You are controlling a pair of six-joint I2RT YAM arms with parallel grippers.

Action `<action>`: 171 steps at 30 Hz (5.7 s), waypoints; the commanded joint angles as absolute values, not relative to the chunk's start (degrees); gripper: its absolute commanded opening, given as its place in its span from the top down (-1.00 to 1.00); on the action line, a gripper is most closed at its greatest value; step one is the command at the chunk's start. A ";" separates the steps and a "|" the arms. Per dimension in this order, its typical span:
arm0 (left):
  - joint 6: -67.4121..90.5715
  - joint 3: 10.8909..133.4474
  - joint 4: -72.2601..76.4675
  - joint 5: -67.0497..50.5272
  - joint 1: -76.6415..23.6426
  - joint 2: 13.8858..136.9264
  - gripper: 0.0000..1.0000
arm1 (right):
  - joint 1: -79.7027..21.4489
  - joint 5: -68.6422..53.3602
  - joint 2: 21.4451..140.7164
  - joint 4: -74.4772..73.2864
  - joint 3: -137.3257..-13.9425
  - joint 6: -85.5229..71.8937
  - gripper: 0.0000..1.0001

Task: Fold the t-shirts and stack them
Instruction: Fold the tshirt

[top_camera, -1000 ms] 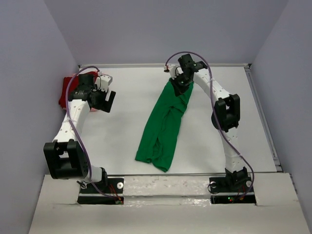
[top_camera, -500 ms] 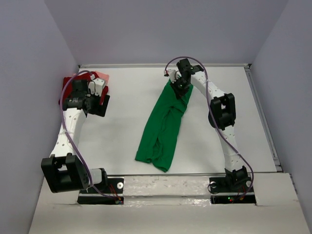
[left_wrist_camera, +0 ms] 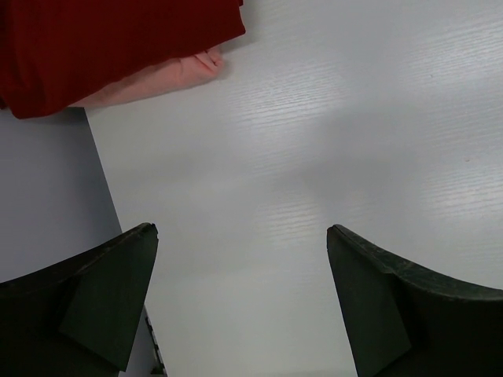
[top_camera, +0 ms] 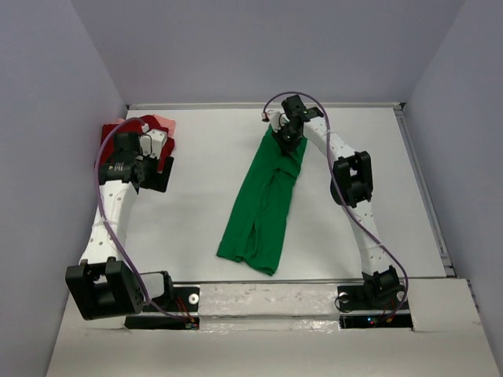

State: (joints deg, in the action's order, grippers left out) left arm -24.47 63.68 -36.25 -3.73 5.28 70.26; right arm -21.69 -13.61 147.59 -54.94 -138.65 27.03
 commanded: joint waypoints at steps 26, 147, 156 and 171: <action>-20.83 63.28 -37.53 -1.83 12.92 66.53 -0.98 | -21.45 -17.77 145.84 -21.62 -139.34 31.55 0.93; -24.70 61.61 -36.39 -30.68 9.58 65.65 -0.98 | -28.74 -26.99 116.98 -50.18 -89.47 21.71 1.00; -24.17 62.14 -35.68 -27.25 5.46 67.94 -0.98 | -29.27 -23.04 121.37 -49.66 -89.30 23.11 1.00; -23.64 63.10 -35.68 -24.52 0.88 70.14 -0.98 | -29.27 -11.26 125.15 -47.72 -90.61 23.73 1.00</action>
